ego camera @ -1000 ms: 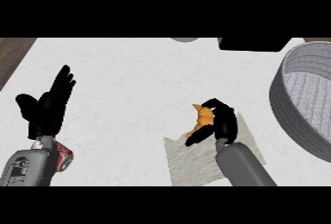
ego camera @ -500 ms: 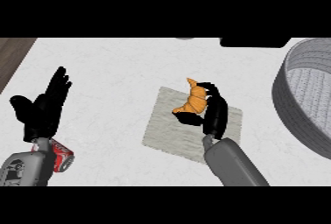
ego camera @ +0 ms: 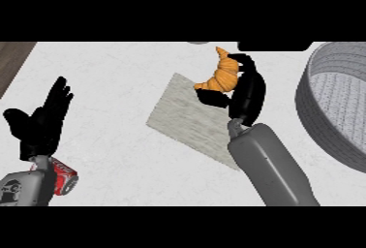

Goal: Pick the croissant from the placemat and place it in the basket

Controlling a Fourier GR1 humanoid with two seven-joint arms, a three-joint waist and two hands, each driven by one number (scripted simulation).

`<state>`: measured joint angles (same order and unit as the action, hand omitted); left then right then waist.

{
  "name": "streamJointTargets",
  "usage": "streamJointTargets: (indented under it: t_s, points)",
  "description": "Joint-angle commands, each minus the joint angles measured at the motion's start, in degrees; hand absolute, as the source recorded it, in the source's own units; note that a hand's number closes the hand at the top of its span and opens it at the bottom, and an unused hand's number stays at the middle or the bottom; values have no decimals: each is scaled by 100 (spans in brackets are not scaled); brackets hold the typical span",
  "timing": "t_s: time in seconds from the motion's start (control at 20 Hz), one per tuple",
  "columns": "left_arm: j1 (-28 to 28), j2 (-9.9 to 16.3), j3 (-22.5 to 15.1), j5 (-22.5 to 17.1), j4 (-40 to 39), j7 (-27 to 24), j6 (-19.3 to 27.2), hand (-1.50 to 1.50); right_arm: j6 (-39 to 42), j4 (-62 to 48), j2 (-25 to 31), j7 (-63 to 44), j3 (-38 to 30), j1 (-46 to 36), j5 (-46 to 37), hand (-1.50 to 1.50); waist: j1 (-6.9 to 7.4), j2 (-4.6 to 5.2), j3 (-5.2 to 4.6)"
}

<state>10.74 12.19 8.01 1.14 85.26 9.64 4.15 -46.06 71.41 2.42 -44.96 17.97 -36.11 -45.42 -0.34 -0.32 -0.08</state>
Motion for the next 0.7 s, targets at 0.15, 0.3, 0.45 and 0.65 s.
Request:
streamJointTargets:
  t_s: [0.15,0.3,0.45,0.65]
  points:
    - [-102,-45,-65,79,159,89,37,0,322,636,65,-1414,-844,-763,-1108,150,1,-4,5]
    - [90,-24,-25,72,-25,16,5,0,394,302,362,-1093,-1366,-1112,-894,150,37,30,6]
    - [122,42,131,-21,-209,-123,-73,0,562,365,688,-922,-1634,-982,-739,150,26,34,6]
    - [122,128,184,-88,-385,-248,-254,0,946,-129,924,-1120,-1933,-1485,-877,150,53,36,6]
